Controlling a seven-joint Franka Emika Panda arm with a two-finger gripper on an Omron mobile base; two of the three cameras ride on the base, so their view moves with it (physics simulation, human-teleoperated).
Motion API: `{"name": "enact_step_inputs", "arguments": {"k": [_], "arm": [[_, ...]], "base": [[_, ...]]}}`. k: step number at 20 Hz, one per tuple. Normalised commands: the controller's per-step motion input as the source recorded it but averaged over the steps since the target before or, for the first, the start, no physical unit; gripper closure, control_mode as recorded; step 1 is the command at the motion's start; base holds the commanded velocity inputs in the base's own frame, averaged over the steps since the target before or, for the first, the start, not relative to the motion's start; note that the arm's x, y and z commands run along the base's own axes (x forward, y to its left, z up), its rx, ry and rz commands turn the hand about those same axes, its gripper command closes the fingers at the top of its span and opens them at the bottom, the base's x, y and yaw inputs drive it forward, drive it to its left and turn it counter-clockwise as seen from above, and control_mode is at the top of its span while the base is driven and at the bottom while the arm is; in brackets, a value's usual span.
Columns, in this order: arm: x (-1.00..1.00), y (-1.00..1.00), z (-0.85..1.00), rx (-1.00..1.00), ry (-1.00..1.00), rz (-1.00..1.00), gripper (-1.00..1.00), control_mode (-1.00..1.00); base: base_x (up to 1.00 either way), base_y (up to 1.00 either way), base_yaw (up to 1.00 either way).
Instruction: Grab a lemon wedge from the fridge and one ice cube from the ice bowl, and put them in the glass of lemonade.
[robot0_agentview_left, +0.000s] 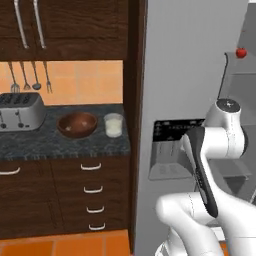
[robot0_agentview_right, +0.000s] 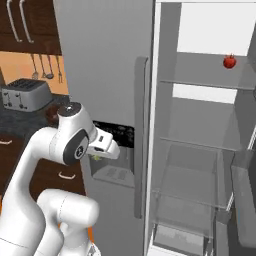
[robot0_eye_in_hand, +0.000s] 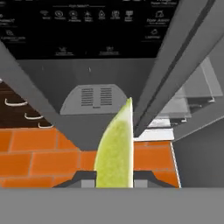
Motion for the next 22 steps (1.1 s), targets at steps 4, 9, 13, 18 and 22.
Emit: {"name": "enact_step_inputs", "arguments": {"k": [4,9,13,18,22], "arm": [[0.0,0.0,0.0,0.0,0.0,0.0,1.0,1.0],[0.0,0.0,0.0,0.0,0.0,0.0,1.0,1.0],[0.0,0.0,0.0,0.0,0.0,0.0,1.0,1.0],[0.0,0.0,0.0,0.0,0.0,0.0,1.0,1.0],[0.0,0.0,0.0,0.0,0.0,0.0,1.0,1.0]], "base": [[0.44,1.0,0.09],[0.85,1.0,0.02],[1.0,1.0,0.0],[0.44,-0.07,-0.1],[0.04,-0.53,-0.1]]}}
